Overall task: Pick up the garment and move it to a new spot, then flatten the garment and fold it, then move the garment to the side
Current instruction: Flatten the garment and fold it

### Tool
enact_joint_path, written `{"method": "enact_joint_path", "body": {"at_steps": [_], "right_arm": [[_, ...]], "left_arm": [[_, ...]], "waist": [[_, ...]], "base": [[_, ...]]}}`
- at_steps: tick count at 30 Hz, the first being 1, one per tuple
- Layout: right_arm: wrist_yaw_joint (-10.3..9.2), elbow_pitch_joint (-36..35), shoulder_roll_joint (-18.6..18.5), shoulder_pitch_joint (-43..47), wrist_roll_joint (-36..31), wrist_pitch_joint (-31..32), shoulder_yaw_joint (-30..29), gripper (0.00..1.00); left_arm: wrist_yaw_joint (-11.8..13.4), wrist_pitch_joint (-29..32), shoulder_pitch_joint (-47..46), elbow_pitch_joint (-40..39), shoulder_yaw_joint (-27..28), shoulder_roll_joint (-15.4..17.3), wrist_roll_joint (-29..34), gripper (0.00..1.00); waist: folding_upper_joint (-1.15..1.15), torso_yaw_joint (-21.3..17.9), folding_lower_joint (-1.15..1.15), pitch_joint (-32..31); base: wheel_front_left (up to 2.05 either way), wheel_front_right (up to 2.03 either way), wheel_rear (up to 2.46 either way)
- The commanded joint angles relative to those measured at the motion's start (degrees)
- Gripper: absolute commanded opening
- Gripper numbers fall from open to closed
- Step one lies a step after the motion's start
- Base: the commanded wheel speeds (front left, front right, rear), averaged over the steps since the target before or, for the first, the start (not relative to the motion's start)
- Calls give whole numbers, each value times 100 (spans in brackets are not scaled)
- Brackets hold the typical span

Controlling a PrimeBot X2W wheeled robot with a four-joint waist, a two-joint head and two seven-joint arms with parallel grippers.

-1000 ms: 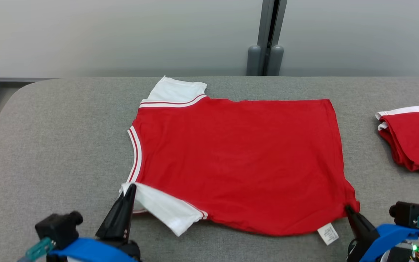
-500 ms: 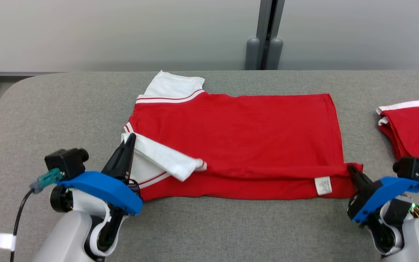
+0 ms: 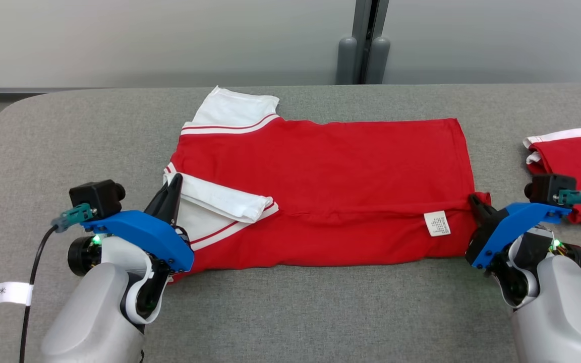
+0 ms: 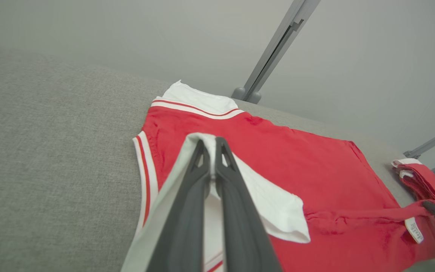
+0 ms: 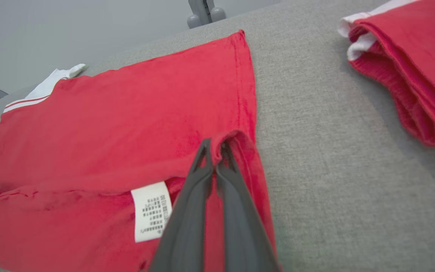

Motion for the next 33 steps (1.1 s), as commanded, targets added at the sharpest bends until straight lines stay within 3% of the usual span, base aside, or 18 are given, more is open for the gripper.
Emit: {"method": "enact_joint_path", "body": {"at_steps": [1,3,4,5,6,7,8,16,25,33], "right_arm": [[0,107,-15,-140,-43,-100,6,0],[0,231,-14,-205,-111,-204,13,4],[0,291,-15,-248,-139,-262,7,27],[0,344,-15,-280,-172,-308,5,62],[0,375,-15,-304,-187,-381,14,100],[0,416,-15,-320,-174,-428,27,100],[0,439,-15,-328,-154,-490,51,100],[0,169,-15,-133,-8,-933,256,100],[0,-930,-15,612,-62,-983,381,100],[0,-2080,-15,1523,-245,-842,242,100]], "left_arm": [[-54,-59,-141,118,-27,-20,46,0],[-84,-66,-208,287,-84,-73,72,0],[-94,-92,-250,365,-113,-98,91,0],[-93,-113,-290,454,-138,-117,98,0],[-97,-148,-326,532,-170,-125,136,28],[-122,-199,-355,596,-202,-140,173,97],[-152,-255,-378,653,-227,-169,182,100],[-323,-979,-453,745,-501,-306,192,100],[-353,-1371,-131,542,-770,-32,66,100],[-19,-1091,697,366,-526,243,-329,100]], "waist": [[0,4,-1,25],[0,5,-1,48],[0,6,-1,60],[0,6,-1,71],[0,3,-1,80],[0,-1,-1,87],[0,-5,-1,94],[0,-34,-1,114],[0,12,-1,22],[0,79,-1,-120]], "base": [[0,0,0],[0,0,0],[0,0,0],[0,0,0],[0,0,0],[0,0,0],[0,0,0],[0,0,0],[0,0,0],[0,0,0]]}}
